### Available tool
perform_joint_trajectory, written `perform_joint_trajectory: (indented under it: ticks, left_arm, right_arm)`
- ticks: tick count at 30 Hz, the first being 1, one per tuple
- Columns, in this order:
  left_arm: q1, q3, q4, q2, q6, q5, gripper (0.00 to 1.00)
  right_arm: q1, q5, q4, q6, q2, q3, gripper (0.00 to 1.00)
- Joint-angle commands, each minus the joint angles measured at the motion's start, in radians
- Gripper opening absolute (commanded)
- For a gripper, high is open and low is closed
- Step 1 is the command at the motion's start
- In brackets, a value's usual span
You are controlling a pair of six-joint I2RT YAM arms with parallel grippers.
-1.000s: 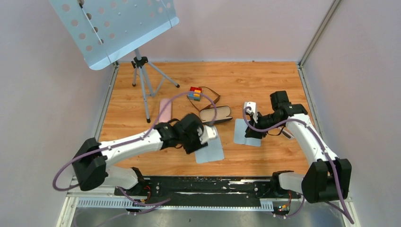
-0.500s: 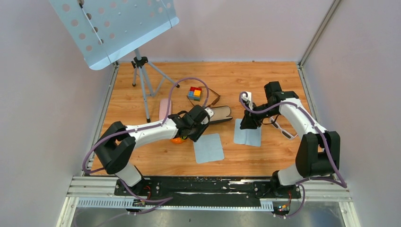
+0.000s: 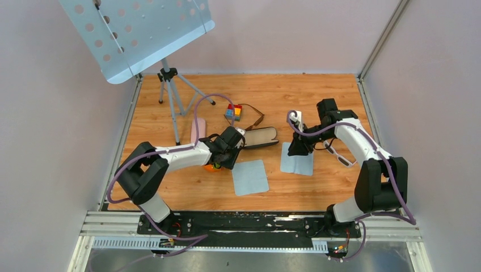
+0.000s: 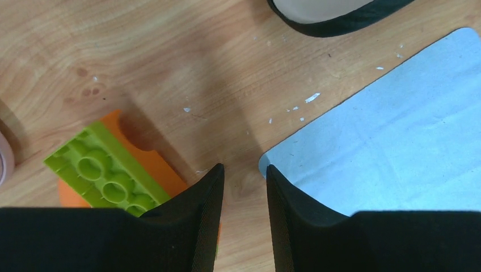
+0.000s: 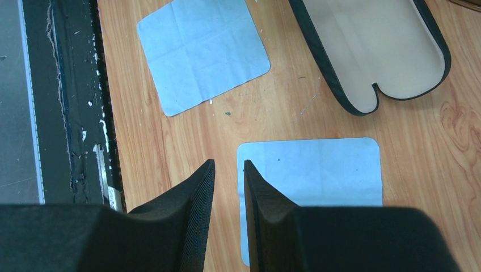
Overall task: Organize the sunglasses
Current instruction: Fold the glasses cleaning cloth at the center of the board.
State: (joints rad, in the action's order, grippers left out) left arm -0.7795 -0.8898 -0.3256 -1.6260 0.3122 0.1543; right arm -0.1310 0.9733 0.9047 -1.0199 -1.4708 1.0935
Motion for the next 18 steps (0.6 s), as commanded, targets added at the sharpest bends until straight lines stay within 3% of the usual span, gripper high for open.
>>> perform_joint_trajectory:
  ticks: [1,12,18]
  left_arm:
    - [0.014,0.018,0.063,-0.022,0.064,-0.047,0.38]
    - [0.019,0.019,0.076,-0.061,0.064,-0.073,0.31]
    - [0.019,0.018,0.018,-0.032,0.051,-0.058,0.32]
  right_arm:
    - [-0.013,0.042,0.007,-0.004,0.006,-0.016,0.29]
    - [-0.028,0.025,0.000,-0.012,0.010,-0.038,0.29]
    - [-0.035,0.022,-0.004,-0.011,0.009,-0.038,0.29]
